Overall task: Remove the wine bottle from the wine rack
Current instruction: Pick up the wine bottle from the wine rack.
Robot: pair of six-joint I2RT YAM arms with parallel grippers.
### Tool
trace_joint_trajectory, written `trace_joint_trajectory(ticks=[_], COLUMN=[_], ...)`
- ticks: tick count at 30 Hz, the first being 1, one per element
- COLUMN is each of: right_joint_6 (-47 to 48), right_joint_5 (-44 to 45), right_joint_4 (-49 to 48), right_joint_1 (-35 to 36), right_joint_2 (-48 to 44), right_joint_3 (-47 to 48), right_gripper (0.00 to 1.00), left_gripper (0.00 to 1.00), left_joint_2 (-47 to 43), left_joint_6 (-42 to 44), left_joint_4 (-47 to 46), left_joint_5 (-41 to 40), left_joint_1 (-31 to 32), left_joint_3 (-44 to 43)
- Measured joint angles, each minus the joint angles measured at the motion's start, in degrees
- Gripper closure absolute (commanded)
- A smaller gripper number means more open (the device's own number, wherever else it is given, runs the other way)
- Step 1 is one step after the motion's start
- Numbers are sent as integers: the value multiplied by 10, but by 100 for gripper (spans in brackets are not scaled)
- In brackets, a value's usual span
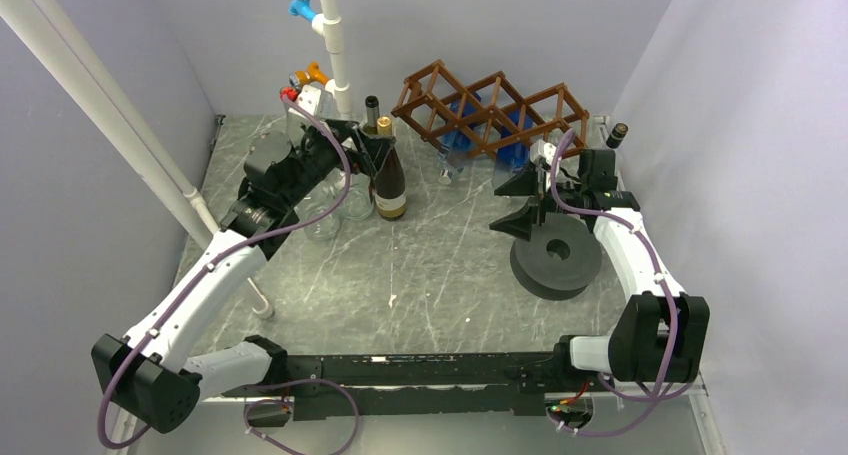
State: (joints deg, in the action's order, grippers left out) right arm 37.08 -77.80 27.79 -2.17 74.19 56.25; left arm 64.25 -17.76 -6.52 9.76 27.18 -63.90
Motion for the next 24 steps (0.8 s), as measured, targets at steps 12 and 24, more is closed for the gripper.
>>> trace_joint_trajectory(ticks=[12, 24], right_joint_6=[-117, -165], right_joint_5=[69, 206], right_joint_4=[-91, -64], right_joint_1=[0, -1], right_joint_2=[0, 20], right_joint_3=[-25, 15], right_gripper=[0, 0], left_gripper=[1, 0], left_joint_2=[-14, -67], left_joint_6=[-83, -105], left_joint_4=[34, 54], left_joint_5=[43, 73], left_joint_1=[0, 12], left_joint_3=[41, 131])
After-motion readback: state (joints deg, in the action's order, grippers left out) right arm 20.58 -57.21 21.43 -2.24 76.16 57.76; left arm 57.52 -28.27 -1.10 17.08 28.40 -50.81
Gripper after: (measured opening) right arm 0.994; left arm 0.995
